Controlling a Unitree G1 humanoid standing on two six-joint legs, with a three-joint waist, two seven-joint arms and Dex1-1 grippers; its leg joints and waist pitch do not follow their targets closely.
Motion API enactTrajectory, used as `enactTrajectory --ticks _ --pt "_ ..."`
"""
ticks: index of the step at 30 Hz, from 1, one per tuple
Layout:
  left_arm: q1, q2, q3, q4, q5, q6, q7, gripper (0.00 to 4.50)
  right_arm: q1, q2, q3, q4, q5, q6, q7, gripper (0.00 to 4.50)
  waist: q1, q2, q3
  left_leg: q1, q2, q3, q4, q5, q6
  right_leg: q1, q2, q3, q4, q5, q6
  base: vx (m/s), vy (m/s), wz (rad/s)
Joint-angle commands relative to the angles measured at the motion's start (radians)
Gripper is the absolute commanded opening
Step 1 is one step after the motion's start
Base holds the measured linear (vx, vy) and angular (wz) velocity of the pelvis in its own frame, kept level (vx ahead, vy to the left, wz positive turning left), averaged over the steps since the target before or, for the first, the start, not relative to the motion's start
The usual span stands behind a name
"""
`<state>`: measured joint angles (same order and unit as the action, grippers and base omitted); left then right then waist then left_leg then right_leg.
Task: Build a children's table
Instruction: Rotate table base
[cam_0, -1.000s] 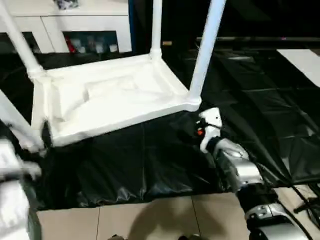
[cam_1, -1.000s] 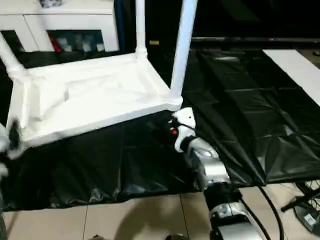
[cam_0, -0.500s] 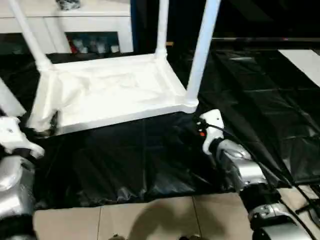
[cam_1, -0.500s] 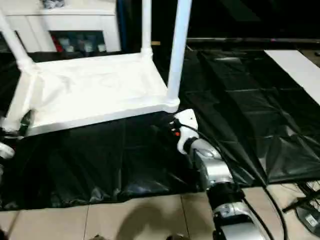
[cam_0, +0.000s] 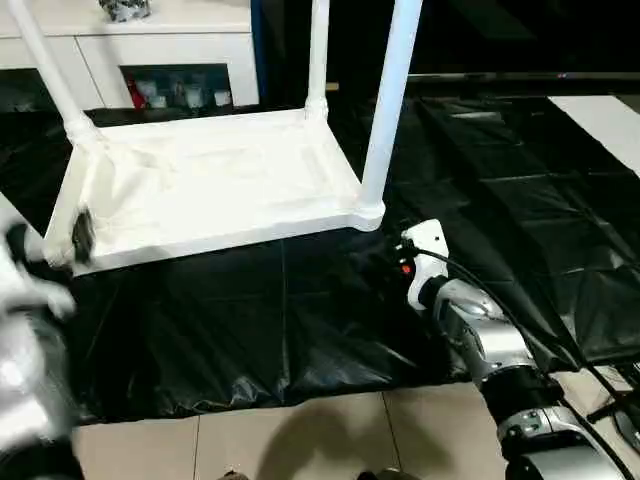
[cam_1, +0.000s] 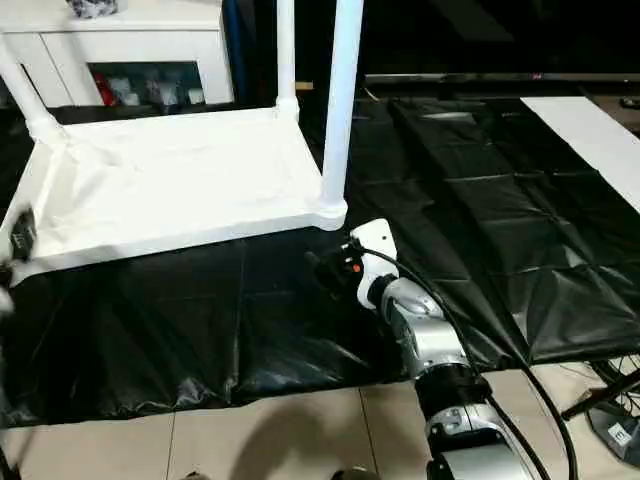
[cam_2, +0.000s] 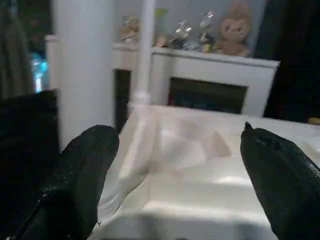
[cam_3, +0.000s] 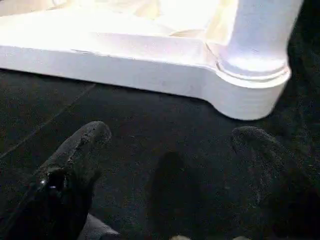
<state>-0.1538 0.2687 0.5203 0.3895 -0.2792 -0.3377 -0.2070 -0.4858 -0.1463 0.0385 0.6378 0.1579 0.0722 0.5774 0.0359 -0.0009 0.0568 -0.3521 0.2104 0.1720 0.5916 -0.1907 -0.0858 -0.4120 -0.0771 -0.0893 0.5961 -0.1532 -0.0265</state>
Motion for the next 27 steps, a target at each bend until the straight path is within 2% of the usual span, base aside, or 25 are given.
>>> enactTrajectory --ticks 1,4,9,10,11,12,13,14,15,16,17,19,21,23,24,26,27 --pt "0.011 -0.022 0.006 -0.05 0.038 -0.042 0.079 4.44 0.017 -0.01 0.004 -0.052 0.03 0.023 0.06 4.5 0.002 0.017 -0.065 0.002 0.02 -0.002 -0.073 -0.311 0.032 0.053 -0.051 0.046 -0.075 -0.301 -0.161 0.0 0.0 0.0" --pt "0.004 -0.027 0.015 -0.04 0.05 -0.063 0.104 4.44 0.026 -0.013 0.015 -0.078 0.044 0.026 0.106 4.5 0.003 0.017 -0.066 0.001 0.02 -0.004 -0.074 -0.303 0.035 0.053 -0.05 0.045 -0.074 -0.295 -0.153 0.0 0.0 0.0" --pt "-0.056 0.005 0.038 0.024 0.056 -0.059 0.129 4.44 0.025 -0.018 0.023 -0.089 0.052 0.027 0.142 4.5 0.004 0.015 -0.065 0.004 0.018 -0.004 -0.073 -0.299 0.03 0.051 -0.051 0.046 -0.073 -0.299 -0.156 0.0 0.0 0.0" --pt "-0.098 0.04 0.036 0.087 0.042 -0.047 0.108 4.44 0.021 -0.018 0.022 -0.084 0.05 0.026 0.14 4.5 0.004 0.011 -0.066 0.003 0.014 -0.004 -0.072 -0.29 0.031 0.051 -0.05 0.046 -0.074 -0.293 -0.154 0.0 0.0 0.0" --pt "-0.116 0.055 0.033 0.116 0.037 -0.046 0.094 4.44 0.019 -0.018 0.022 -0.082 0.049 0.026 0.139 4.5 0.006 0.014 -0.068 0.007 0.012 -0.003 -0.071 -0.287 0.03 0.049 -0.049 0.046 -0.072 -0.289 -0.153 0.0 0.0 0.0" --pt "-0.186 0.111 0.023 0.226 0.03 -0.053 0.055 4.44 0.011 -0.017 0.019 -0.077 0.046 0.027 0.135 4.5 0.008 0.009 -0.07 0.008 0.01 -0.003 -0.07 -0.269 0.032 0.049 -0.047 0.047 -0.069 -0.275 -0.15 0.0 0.0 0.0" --pt "-0.246 0.15 0.021 0.319 0.025 -0.061 0.032 4.44 0.008 -0.014 0.018 -0.077 0.045 0.031 0.136 4.5 0.01 0.017 -0.07 0.012 0.01 -0.006 -0.073 -0.275 0.027 0.048 -0.049 0.047 -0.068 -0.278 -0.147 0.0 0.0 0.0" --pt "-0.246 0.15 0.021 0.319 0.025 -0.061 0.032 4.44 0.008 -0.014 0.018 -0.077 0.045 0.031 0.136 4.5 0.01 0.017 -0.067 0.011 0.009 -0.006 -0.074 -0.277 0.025 0.048 -0.049 0.046 -0.071 -0.283 -0.144 0.0 0.0 0.0" --pt "-0.28 0.171 0.016 0.374 0.028 -0.051 0.019 4.44 0.006 -0.012 0.019 -0.076 0.043 0.033 0.136 4.5 0.011 0.021 -0.069 0.01 0.014 -0.009 -0.075 -0.277 0.015 0.052 -0.052 0.046 -0.064 -0.269 -0.15 0.0 0.0 0.0" --pt "-0.325 0.193 0.016 0.437 0.032 -0.039 0.008 4.44 0.005 -0.009 0.02 -0.076 0.043 0.035 0.138 4.5 0.009 0.02 -0.068 0.012 0.012 -0.007 -0.075 -0.283 0.005 0.05 -0.049 0.047 -0.065 -0.251 -0.161 0.0 0.0 0.0" --pt "-0.325 0.193 0.016 0.437 0.032 -0.039 0.008 4.44 0.005 -0.009 0.02 -0.076 0.043 0.035 0.138 4.5 0.011 0.021 -0.071 0.014 0.013 -0.007 -0.074 -0.279 0.002 0.051 -0.052 0.048 -0.061 -0.234 -0.169 0.0 0.0 0.0" --pt "-0.432 0.252 0.018 0.58 0.045 0.012 -0.01 4.44 0.002 -0.003 0.024 -0.08 0.043 0.038 0.142 4.5 0.011 0.03 -0.074 0.011 0.011 -0.008 -0.072 -0.255 0.002 0.055 -0.054 0.049 -0.054 -0.186 -0.184 0.0 0.0 0.0" --pt "-0.455 0.268 0.016 0.61 0.046 0.028 -0.032 4.44 0.002 -0.003 0.024 -0.083 0.044 0.039 0.143 4.5 0.013 0.027 -0.074 0.012 0.012 -0.006 -0.071 -0.249 0.001 0.055 -0.055 0.048 -0.054 -0.174 -0.19 0.0 0.0 0.0" --pt "-0.474 0.279 0.016 0.634 0.035 0.062 -0.081 4.44 0.002 -0.003 0.024 -0.086 0.047 0.04 0.148 4.5 0.015 0.036 -0.072 0.012 0.015 -0.005 -0.072 -0.265 -0.007 0.055 -0.056 0.047 -0.057 -0.176 -0.207 0.0 0.0 0.0" --pt "-0.479 0.282 0.015 0.645 0.015 0.081 -0.153 4.44 0.002 -0.004 0.026 -0.087 0.049 0.041 0.155 4.5 0.018 0.042 -0.071 0.014 0.014 -0.005 -0.071 -0.27 -0.01 0.054 -0.058 0.047 -0.057 -0.183 -0.212 0.0 0.0 0.0" --pt "-0.482 0.284 0.014 0.652 0.0 0.093 -0.203 4.44 0.001 -0.006 0.027 -0.087 0.05 0.042 0.161 4.5 0.023 0.04 -0.069 0.015 0.016 -0.003 -0.072 -0.293 -0.014 0.053 -0.057 0.048 -0.06 -0.205 -0.217 0.0 0.0 0.0" --pt "-0.485 0.287 0.008 0.675 -0.033 0.12 -0.326 4.44 0.002 -0.013 0.033 -0.091 0.051 0.044 0.181 4.5 0.029 0.04 -0.068 0.017 0.015 -0.002 -0.072 -0.301 -0.015 0.052 -0.059 0.048 -0.061 -0.225 -0.218 0.0 0.0 0.0"
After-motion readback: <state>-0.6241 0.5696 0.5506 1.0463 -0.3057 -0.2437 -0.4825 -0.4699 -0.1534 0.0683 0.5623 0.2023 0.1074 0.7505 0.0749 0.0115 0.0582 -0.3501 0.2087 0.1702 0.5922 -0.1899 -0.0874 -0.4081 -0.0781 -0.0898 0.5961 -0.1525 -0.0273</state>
